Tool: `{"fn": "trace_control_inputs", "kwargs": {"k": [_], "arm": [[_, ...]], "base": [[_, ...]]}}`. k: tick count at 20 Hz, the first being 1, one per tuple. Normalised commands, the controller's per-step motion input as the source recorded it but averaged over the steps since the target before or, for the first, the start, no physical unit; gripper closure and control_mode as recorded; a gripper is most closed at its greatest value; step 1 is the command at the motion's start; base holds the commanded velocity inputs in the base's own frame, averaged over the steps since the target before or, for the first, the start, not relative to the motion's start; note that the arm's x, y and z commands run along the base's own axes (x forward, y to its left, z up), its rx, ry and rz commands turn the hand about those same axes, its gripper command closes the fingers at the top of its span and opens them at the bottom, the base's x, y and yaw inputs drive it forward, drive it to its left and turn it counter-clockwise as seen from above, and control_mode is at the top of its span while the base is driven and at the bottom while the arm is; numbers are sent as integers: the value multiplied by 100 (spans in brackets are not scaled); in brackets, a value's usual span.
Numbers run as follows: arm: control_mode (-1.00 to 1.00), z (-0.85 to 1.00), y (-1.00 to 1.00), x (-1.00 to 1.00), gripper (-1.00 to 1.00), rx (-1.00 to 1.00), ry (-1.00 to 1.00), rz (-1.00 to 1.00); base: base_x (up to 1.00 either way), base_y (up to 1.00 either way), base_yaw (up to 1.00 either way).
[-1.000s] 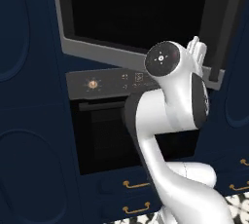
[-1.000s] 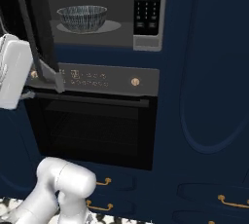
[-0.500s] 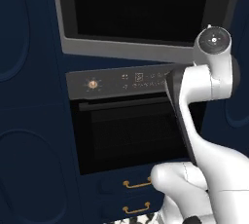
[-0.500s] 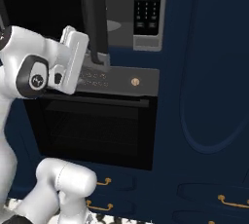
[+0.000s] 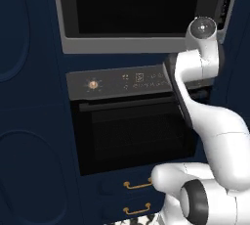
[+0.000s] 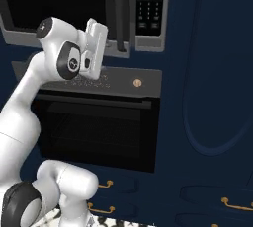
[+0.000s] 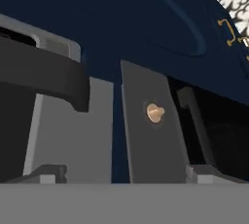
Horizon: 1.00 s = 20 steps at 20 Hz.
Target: Pick the lemon from the sink and place it in the bowl. Then pick the bowl and place it in the microwave. Then close the microwave door and press the start button.
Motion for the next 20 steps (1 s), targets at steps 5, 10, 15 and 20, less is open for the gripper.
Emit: {"fn": "trace_control_inputs", "kwargs": {"k": [5,10,15,20], "arm": [[-100,2,-29,99,-100,-5,2,8],[-100,1,-26,85,-100,-5,1,12],[-100,0,-16,38,-100,-1,0,15],[-100,27,17,-100,-100,3,-18,12]], "base": [[0,0,0],[0,0,0],[0,0,0],[0,0,0]]}}
